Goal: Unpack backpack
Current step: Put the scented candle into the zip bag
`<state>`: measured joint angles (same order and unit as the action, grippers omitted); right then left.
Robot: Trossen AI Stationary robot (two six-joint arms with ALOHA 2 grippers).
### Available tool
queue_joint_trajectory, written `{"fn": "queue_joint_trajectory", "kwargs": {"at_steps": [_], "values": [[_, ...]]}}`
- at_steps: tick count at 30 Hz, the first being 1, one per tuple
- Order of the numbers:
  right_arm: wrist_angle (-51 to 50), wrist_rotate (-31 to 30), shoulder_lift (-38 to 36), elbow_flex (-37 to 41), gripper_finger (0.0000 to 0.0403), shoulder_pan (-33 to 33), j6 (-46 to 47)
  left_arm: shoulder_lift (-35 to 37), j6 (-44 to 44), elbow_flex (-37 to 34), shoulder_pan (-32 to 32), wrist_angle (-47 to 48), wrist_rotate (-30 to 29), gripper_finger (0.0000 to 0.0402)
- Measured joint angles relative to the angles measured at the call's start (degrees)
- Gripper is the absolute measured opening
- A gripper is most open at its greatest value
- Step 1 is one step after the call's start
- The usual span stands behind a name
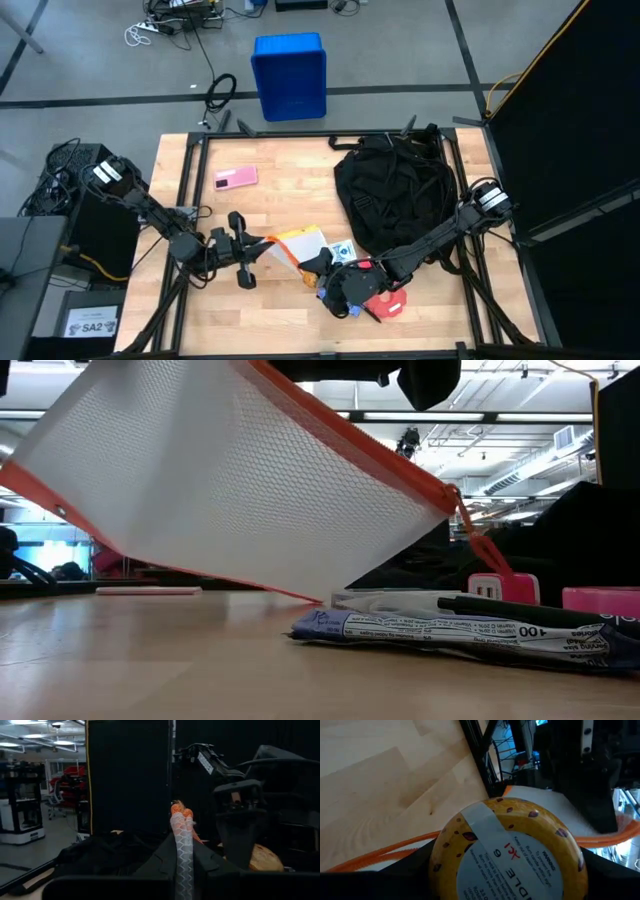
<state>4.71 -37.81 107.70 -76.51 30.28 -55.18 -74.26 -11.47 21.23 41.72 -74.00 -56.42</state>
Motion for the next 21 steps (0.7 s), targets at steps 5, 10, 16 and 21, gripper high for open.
{"fn": "queue_joint_trajectory", "kwargs": {"at_steps": [5,10,16,21], "values": [[0.0,0.5,0.01,0.0,0.0258,0.0,-0.3,0.0,2.42,0.0,-2.41,-0.04,2.27,0.0],[-0.02,0.57,0.02,0.0,0.0258,-0.41,-0.35,0.0,4.4,0.03,-4.57,-0.04,6.8,0.0],[-0.09,0.57,0.02,0.0,0.0258,-2.55,0.97,0.0,4.33,2.4,-5.38,1.71,10.14,0.0],[-0.93,0.16,0.03,0.0,0.0258,-4.45,2.39,0.0,4.27,4.91,-5.38,6.64,10.7,0.0]]}}
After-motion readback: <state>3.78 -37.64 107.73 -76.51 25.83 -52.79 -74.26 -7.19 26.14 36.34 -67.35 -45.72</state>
